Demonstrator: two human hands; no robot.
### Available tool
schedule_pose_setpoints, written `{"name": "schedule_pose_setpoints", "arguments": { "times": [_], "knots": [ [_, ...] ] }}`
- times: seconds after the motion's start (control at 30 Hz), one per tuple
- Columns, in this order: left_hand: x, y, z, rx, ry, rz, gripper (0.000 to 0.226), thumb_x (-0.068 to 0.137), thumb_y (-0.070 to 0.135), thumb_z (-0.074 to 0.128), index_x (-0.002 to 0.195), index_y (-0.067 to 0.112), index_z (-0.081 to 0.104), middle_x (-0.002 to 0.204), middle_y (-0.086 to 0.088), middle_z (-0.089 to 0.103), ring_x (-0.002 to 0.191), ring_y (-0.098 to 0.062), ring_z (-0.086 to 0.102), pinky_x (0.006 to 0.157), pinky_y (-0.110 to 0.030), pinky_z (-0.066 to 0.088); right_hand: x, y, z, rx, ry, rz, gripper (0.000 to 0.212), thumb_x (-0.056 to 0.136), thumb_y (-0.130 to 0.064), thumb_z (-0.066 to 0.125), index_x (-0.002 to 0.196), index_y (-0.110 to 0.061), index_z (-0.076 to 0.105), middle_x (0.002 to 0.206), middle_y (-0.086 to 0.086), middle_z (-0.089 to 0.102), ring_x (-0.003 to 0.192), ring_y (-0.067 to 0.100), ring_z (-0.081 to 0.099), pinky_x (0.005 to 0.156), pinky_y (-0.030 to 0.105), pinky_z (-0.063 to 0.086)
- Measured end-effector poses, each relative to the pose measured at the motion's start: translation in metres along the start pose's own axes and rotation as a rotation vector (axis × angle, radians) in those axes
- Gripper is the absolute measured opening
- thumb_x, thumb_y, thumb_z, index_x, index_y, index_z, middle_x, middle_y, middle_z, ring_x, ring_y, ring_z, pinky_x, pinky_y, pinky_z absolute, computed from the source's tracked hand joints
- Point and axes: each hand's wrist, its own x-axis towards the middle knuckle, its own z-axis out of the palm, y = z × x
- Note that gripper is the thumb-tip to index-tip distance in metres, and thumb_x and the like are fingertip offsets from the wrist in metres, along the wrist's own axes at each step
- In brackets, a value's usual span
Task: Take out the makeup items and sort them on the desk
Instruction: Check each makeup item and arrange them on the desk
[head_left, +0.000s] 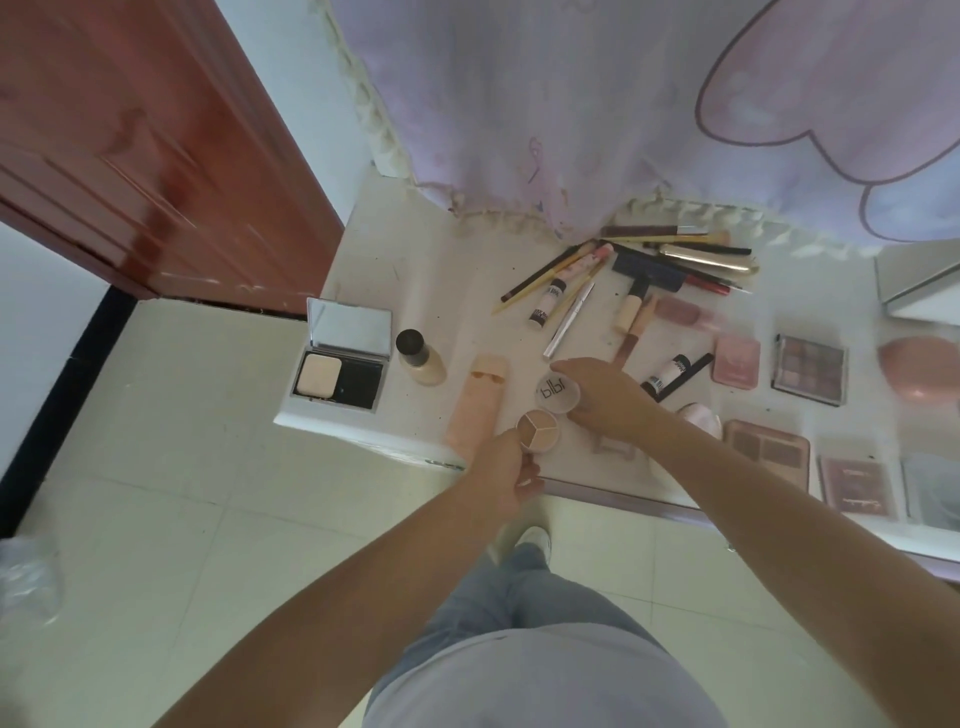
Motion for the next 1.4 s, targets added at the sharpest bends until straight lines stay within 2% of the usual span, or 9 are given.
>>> {"name": "schedule_pose_setpoints", "arguments": {
  "times": [0.17, 0.33, 0.43, 0.63, 1.0, 1.07, 1.2, 1.3, 1.4],
  "knots": [
    [-0.003, -0.001, -0.007, 0.085, 0.036, 0.056, 0.027, 0.095, 0.011, 0.041, 0.068, 0.012, 0.042, 0.066, -0.005, 0.037, 0.057, -0.015, 0.036, 0.059, -0.024, 0.036, -0.003, 0.001, 0.001, 0.025, -0.003, -0.033, 0.063, 0.087, -0.011, 0.053, 0.143, -0.013, 0.025, 0.148, 0.006, 0.031, 0.137, 0.019, 0.028, 0.112, 0.028, 0.020],
    [-0.001, -0.007, -0.021, 1.122, 0.128, 0.656, 0.019, 0.096, 0.021, 0.041, 0.102, 0.010, 0.055, 0.099, -0.007, 0.056, 0.092, -0.022, 0.053, 0.082, -0.030, 0.042, -0.044, 0.010, -0.014, -0.108, 0.048, 0.084, 0.051, 0.089, -0.027, 0.053, 0.137, -0.017, 0.037, 0.142, 0.002, 0.040, 0.133, 0.017, 0.031, 0.108, 0.030, 0.022],
    [-0.001, -0.003, -0.021, 1.366, 0.122, 0.863, 0.028, 0.096, 0.020, 0.040, 0.118, 0.007, 0.051, 0.116, -0.008, 0.054, 0.105, -0.021, 0.052, 0.088, -0.026, 0.041, -0.063, 0.014, -0.007, -0.301, -0.014, 0.137, 0.062, 0.086, -0.042, 0.053, 0.140, -0.022, 0.029, 0.143, -0.002, 0.035, 0.134, 0.018, 0.027, 0.107, 0.033, 0.022],
    [0.006, 0.008, -0.005, 1.593, -0.001, 0.874, 0.033, 0.094, 0.020, 0.042, 0.124, 0.007, 0.046, 0.125, -0.010, 0.049, 0.112, -0.024, 0.049, 0.092, -0.031, 0.042, -0.064, 0.015, 0.008, -0.287, 0.039, 0.121, 0.051, 0.086, -0.036, 0.051, 0.133, -0.022, 0.037, 0.136, -0.004, 0.042, 0.130, 0.016, 0.030, 0.101, 0.030, 0.024],
    [-0.037, 0.078, 0.011, 1.038, -0.501, 0.713, 0.061, 0.080, 0.007, 0.068, 0.135, 0.010, 0.041, 0.106, 0.002, 0.055, 0.090, -0.011, 0.059, 0.085, -0.026, 0.051, -0.100, -0.015, -0.076, 0.391, 0.320, 0.012, 0.036, 0.072, -0.010, 0.075, 0.106, -0.005, 0.062, 0.104, -0.007, 0.053, 0.071, -0.007, 0.052, 0.066, 0.004, 0.040],
    [-0.050, 0.093, 0.012, 0.936, -0.572, 0.722, 0.047, 0.084, 0.004, 0.062, 0.128, 0.008, 0.047, 0.098, 0.001, 0.061, 0.082, -0.008, 0.062, 0.082, -0.024, 0.052, -0.107, -0.024, -0.093, 0.381, 0.376, -0.038, 0.039, 0.067, -0.013, 0.079, 0.102, -0.004, 0.065, 0.108, -0.005, 0.057, 0.081, -0.014, 0.054, 0.068, 0.003, 0.042],
    [-0.079, 0.113, 0.020, 0.780, -0.700, 0.640, 0.010, 0.090, 0.006, 0.054, 0.091, 0.014, 0.061, 0.095, -0.011, 0.066, 0.062, -0.005, 0.066, 0.066, -0.019, 0.056, -0.116, -0.047, -0.124, 0.250, 0.416, -0.089, 0.042, 0.061, -0.029, 0.064, 0.097, -0.010, 0.071, 0.116, 0.002, 0.063, 0.092, 0.013, 0.065, 0.079, 0.005, 0.039],
    [-0.093, 0.127, 0.029, 0.663, -0.658, 0.665, 0.013, 0.087, -0.002, 0.055, 0.080, 0.009, 0.057, 0.098, -0.014, 0.059, 0.054, -0.007, 0.065, 0.057, -0.019, 0.056, -0.119, -0.052, -0.139, 0.326, 0.519, -0.157, 0.029, 0.064, -0.028, 0.063, 0.091, -0.019, 0.070, 0.112, -0.001, 0.063, 0.104, -0.004, 0.053, 0.087, -0.007, 0.031],
    [-0.106, 0.139, 0.040, 0.448, -0.664, 0.693, 0.014, 0.085, -0.007, 0.055, 0.079, 0.005, 0.053, 0.075, -0.011, 0.060, 0.052, -0.010, 0.065, 0.054, -0.019, 0.055, -0.121, -0.054, -0.154, 0.645, 0.670, -0.049, 0.022, 0.078, -0.007, 0.064, 0.080, -0.028, 0.068, 0.100, -0.001, 0.064, 0.083, -0.012, 0.060, 0.077, 0.008, 0.049]
  ]
}}
